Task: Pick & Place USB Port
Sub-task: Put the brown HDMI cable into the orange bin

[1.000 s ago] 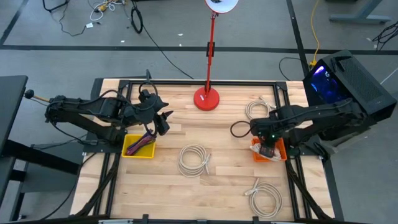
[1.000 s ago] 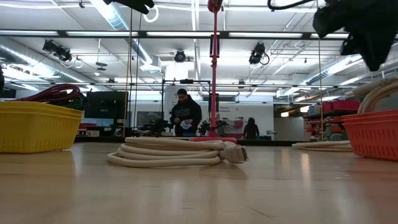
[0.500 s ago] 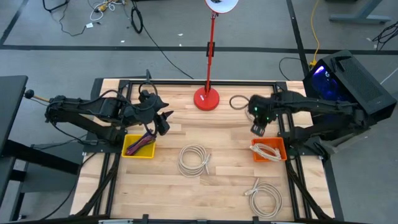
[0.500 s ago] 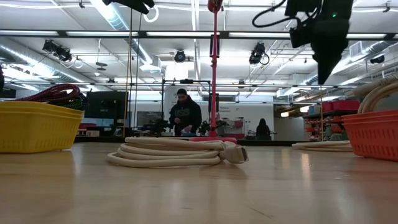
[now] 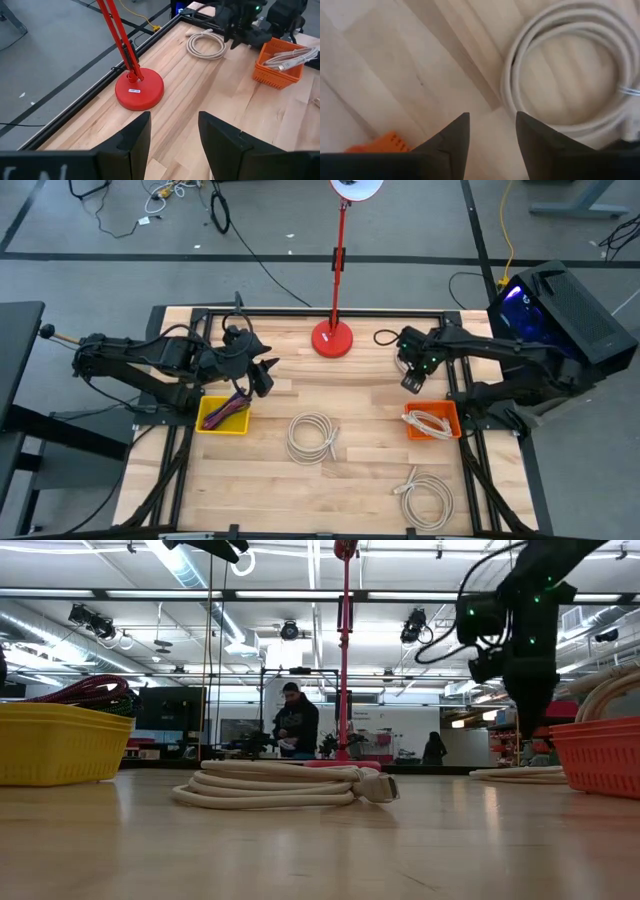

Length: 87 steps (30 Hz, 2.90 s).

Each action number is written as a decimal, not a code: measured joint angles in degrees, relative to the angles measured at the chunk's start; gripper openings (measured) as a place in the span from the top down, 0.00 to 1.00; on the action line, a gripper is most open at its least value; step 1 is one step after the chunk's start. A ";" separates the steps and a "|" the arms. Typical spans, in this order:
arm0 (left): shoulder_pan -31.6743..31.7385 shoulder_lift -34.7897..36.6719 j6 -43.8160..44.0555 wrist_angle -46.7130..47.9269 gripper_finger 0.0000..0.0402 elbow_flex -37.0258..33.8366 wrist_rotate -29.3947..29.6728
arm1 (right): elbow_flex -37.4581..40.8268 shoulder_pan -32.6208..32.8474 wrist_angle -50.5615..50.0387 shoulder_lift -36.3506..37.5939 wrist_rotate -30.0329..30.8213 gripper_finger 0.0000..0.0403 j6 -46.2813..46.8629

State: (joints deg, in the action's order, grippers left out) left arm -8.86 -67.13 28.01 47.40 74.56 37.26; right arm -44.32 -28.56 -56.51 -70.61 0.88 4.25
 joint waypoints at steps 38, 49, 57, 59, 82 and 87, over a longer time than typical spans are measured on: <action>0.00 0.00 1.36 -0.35 0.57 0.01 0.22 | 0.93 -4.89 14.83 -19.15 -1.80 0.55 -4.89; 0.00 0.00 1.33 -0.18 0.57 0.00 0.66 | 0.51 -4.74 10.91 -20.07 -1.43 0.94 -7.25; 0.02 0.00 1.29 0.24 0.57 0.02 1.12 | -4.06 -4.25 -8.80 -13.43 -2.08 0.94 -9.43; 0.00 0.00 1.29 0.47 0.57 0.00 1.13 | -6.60 -3.53 -13.66 -9.99 -2.56 0.94 -8.98; 0.00 0.00 -2.32 1.03 0.57 0.02 1.09 | -23.82 13.97 -33.43 13.83 -38.01 0.95 10.95; 0.02 0.00 -3.21 1.03 0.57 0.02 1.11 | -23.82 18.41 -29.84 13.34 -41.20 0.95 15.06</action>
State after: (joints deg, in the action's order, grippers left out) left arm -8.85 -67.13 24.80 48.42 74.59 38.37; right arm -68.14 -10.15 -86.35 -57.27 -40.32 19.31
